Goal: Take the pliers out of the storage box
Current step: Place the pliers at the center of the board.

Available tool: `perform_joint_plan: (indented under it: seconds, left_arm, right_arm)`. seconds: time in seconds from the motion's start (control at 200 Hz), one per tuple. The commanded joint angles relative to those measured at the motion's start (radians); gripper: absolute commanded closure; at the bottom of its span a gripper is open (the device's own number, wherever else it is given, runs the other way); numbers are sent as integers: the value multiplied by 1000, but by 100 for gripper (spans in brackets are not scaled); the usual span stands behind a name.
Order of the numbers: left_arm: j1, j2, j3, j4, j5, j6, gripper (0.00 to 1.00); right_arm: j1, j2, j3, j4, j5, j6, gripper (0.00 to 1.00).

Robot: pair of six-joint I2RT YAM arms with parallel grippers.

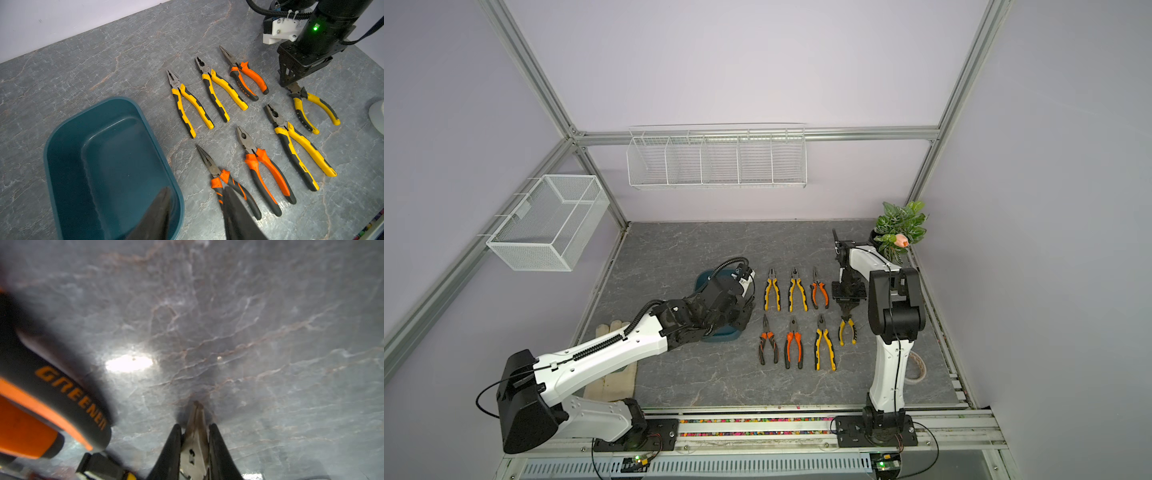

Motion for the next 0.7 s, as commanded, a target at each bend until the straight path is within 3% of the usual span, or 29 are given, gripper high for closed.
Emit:
perform_joint_plan:
  seconds: [0.0,0.275,0.5,0.6,0.645,0.68,0.695]
  left_arm:
    - [5,-6,-7,-3,3,-10,56]
    - [5,1,-5,-4,5,-12,56]
    - [18,-27,-19,-4,-18,-37,50]
    - [60,-65,-33,3,5,-58,49]
    - [84,-81,-36,6,12,-69,43]
    - [99,-93,-38,7,11,-76,36]
    - [109,-99,-39,7,10,-78,31]
  right_arm:
    - [-2,8,-13,13,-6,-7,71]
    - [-4,9,-15,20,1,-4,63]
    - [5,-132,-49,75,34,33,30]
    - [17,-269,-75,126,63,55,23]
    - [21,-336,-87,148,75,64,15]
    - [20,-385,-103,169,75,68,0]
    - [20,-403,-109,178,73,69,6]
